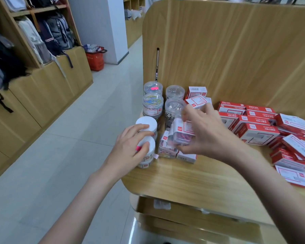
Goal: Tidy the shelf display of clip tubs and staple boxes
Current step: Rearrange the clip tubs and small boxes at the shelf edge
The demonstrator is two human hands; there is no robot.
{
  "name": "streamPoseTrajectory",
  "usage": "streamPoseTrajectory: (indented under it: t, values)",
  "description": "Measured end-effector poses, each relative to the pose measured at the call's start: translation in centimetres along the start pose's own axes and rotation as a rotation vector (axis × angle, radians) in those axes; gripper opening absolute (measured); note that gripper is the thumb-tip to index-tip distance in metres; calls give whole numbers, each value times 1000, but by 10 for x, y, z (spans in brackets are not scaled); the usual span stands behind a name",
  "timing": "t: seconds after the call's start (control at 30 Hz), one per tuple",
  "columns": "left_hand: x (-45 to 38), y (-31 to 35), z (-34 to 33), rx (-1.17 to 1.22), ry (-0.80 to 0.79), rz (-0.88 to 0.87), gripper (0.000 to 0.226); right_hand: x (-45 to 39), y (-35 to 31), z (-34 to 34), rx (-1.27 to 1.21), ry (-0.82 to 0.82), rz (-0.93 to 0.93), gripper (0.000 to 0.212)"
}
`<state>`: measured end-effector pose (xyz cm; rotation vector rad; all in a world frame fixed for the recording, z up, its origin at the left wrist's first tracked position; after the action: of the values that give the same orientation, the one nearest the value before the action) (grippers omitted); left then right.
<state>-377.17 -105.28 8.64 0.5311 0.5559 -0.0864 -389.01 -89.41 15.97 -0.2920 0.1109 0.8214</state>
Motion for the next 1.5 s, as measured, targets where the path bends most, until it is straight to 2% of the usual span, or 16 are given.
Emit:
streamPoseTrajectory:
  t: [0.07,0.17,0.2,0.3,0.5,0.63,0.83,1.0,1.13,1.2,1.27,1.37,1.43,1.5]
  values:
    - [0,-1,0,11,2,-6,44,21,1,1,-50,-27,45,60]
    - [1,-1,-1,18,13,-19,43,57,-6,-36,-27,-179,79,58]
    - [1,-1,-2,15,13,-25,43,65,-9,-51,1,-183,90,58]
    - [0,-1,-2,2,12,-40,41,72,-14,-78,81,-99,81,54]
    - [2,0,-4,8,21,-26,39,63,-13,-89,-2,23,20,61]
    - [1,0,-4,5,5,-23,38,57,-17,-90,-51,87,-40,55]
    - [2,0,-5,9,11,-26,39,48,-14,-96,84,115,-26,63]
    - [1,0,-6,-4,26,-34,37,43,-13,-96,75,27,-24,66]
    - [1,-1,-5,-16,15,-44,38,37,3,-81,-176,-158,79,70]
    - [0,-1,-4,-16,22,-39,38,35,14,-65,-356,-158,79,57]
    - [-1,1,-2,-23,50,-50,37,37,28,-56,-402,-85,32,40]
    - [-7,10,1,-73,62,-120,34,42,44,-64,-248,5,0,28]
    - [-13,17,-1,-132,17,-199,34,45,48,-73,-129,34,18,15]
    - [-15,24,-4,-199,-53,-281,34,45,48,-75,-90,56,-2,17]
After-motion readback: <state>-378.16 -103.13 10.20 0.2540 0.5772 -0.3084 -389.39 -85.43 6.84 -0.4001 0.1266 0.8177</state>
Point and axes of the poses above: each hand's wrist, its own x-axis away from the middle knuckle, its own z-axis out of the back of the hand, y = z × x, the point moved 3 cm from there along -x, towards the middle knuckle, and after that the axes turned 15 degrees about -z, right-handed, at the moved point
